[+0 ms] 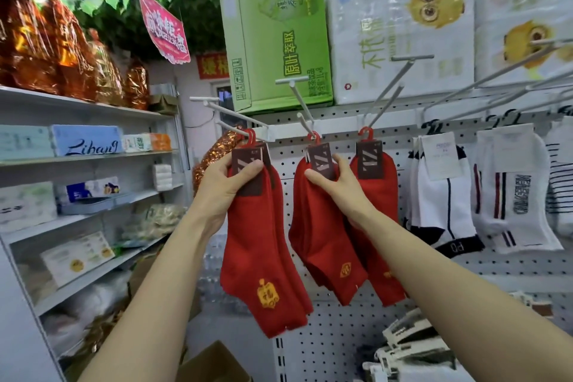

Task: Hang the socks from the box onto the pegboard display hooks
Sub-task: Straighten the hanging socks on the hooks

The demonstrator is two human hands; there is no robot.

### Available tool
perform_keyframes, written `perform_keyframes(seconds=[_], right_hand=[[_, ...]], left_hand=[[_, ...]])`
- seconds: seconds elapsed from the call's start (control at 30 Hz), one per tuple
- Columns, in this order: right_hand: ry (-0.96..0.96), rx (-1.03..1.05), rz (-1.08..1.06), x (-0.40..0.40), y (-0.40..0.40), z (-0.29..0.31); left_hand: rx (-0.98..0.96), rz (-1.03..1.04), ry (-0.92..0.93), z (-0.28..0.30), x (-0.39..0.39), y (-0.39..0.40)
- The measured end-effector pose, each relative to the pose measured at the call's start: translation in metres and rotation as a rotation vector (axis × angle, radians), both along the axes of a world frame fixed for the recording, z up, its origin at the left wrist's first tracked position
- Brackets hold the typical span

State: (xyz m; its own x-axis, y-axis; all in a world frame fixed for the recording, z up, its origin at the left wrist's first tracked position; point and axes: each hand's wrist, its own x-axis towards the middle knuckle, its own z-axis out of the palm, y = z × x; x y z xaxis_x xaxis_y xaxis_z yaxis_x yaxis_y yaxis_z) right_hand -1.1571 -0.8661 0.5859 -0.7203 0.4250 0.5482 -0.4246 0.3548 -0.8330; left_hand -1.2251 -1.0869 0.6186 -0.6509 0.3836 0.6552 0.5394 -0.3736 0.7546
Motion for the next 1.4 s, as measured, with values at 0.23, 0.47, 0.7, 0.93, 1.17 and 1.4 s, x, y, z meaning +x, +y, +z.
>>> perform_keyframes(seconds=[0.23,0.47,0.7,0.93,1.17,1.4], right_hand=[[0.052,-0.199,0.156,-0.007,0.0,-0.001],[0.149,-0.222,0.166,0.024,-0.018,0.002],[0.209,-0.139,0.119,0.051,-0.035,0.002],[0.235,-0.061,0.109,0.055,-0.044,-0.001],[0.249,0.04,0.081,0.057,-0.041,-0.001],[0.39,0.262,-0.38,0.062,0.003,-0.012]], left_hand=[[0.01,0.055,0.003,-0.005,0.009,-0.005],[0.016,0.085,0.003,-0.005,0.013,-0.007],[0.012,0.096,0.006,-0.006,0.011,-0.003],[0.029,0.1,-0.013,-0.01,0.009,0.002],[0.003,0.381,0.121,-0.015,0.017,0.01],[0.126,0.932,0.8,-0.037,0.079,0.039]])
